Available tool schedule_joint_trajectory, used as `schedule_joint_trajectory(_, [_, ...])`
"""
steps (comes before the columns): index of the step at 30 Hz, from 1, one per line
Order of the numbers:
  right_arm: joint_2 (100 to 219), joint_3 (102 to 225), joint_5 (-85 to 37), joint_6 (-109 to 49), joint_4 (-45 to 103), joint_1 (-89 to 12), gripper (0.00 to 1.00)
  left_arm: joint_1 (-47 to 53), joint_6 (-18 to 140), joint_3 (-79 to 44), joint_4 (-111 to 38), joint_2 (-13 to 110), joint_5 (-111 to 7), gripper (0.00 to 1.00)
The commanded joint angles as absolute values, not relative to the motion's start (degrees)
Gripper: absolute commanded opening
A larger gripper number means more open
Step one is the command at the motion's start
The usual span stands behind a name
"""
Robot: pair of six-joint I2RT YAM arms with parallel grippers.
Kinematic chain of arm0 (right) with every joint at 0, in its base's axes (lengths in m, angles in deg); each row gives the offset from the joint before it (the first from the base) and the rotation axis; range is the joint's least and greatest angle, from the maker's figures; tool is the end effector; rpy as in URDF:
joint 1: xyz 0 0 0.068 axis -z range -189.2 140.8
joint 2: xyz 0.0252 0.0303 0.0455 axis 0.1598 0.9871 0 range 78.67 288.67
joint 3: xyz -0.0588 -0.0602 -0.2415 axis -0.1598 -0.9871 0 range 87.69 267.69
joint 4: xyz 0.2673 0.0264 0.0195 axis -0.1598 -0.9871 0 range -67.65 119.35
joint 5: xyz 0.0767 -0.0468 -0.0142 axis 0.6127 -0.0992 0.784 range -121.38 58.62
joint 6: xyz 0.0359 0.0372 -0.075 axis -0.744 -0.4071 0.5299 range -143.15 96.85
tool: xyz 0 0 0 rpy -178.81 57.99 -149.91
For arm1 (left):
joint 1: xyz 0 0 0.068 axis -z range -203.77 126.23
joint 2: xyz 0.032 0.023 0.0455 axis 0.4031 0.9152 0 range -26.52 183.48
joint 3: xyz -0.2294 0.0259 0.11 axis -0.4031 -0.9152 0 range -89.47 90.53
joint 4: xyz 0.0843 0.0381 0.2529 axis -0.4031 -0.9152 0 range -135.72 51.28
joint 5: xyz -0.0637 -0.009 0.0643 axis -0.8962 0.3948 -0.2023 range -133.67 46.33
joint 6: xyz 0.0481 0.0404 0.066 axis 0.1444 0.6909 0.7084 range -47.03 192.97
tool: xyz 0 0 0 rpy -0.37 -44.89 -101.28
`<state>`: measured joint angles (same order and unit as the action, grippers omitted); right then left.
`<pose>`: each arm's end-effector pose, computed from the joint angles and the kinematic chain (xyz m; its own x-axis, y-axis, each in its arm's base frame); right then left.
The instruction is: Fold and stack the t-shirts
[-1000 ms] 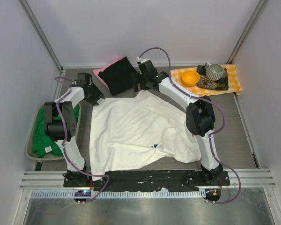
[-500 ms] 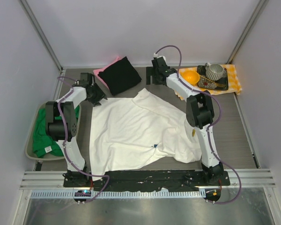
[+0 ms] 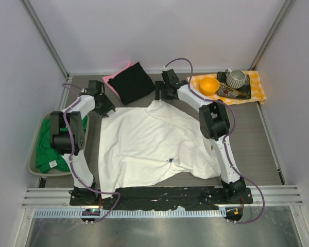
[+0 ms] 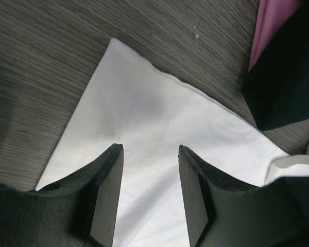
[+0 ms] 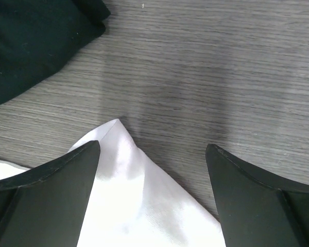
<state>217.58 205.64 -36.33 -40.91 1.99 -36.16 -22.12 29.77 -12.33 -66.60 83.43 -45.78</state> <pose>0.5086 0.2508 0.1247 -0.7562 -0.0437 -0.6529 -0.1785 0.9737 0.1415 0.4254 -0.0151 0.1225 -0.6674 -0.6652 -0.3348 -0.5625 0.7450 -0.3586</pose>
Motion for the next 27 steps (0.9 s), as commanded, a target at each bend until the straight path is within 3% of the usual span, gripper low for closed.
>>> schedule_joint_trajectory(1, [215.4, 205.3, -35.2, -41.6, 4.6, -36.6, 0.89, -22.1, 30.4, -9.8, -67.1, 82.6, -44.2, 0.50])
schedule_joint_trajectory(9, [215.2, 203.7, -32.7, -42.3, 5.5, -37.1, 0.86, -22.3, 30.7, -10.0, -67.1, 82.7, -44.1, 0.50])
schedule_joint_trajectory(15, [214.1, 200.7, -32.3, -41.6, 5.6, -38.0, 0.73, -22.3, 30.7, -10.1, -67.1, 82.9, -44.2, 0.50])
schedule_joint_trajectory(18, [213.1, 198.4, -32.3, -41.4, 6.4, -38.5, 0.56, -22.3, 30.7, -10.1, -67.4, 83.2, -44.2, 0.50])
schedule_joint_trajectory(19, [213.0, 198.0, -32.3, -41.5, 6.4, -38.6, 0.47, -22.3, 30.8, -10.1, -67.5, 83.3, -44.2, 0.50])
schedule_joint_trajectory(23, [212.7, 196.6, -32.2, -41.7, 6.6, -38.9, 0.29, -22.4, 30.8, -9.8, -67.5, 83.7, -44.2, 0.50])
schedule_joint_trajectory(26, [212.4, 195.5, -32.4, -41.7, 6.7, -39.3, 0.04, -22.8, 31.1, -8.9, -68.3, 84.3, -42.0, 0.52])
schedule_joint_trajectory(27, [212.3, 195.4, -33.0, -41.8, 6.7, -39.3, 0.01, -23.1, 31.1, -8.6, -68.6, 84.6, -41.6, 0.52])
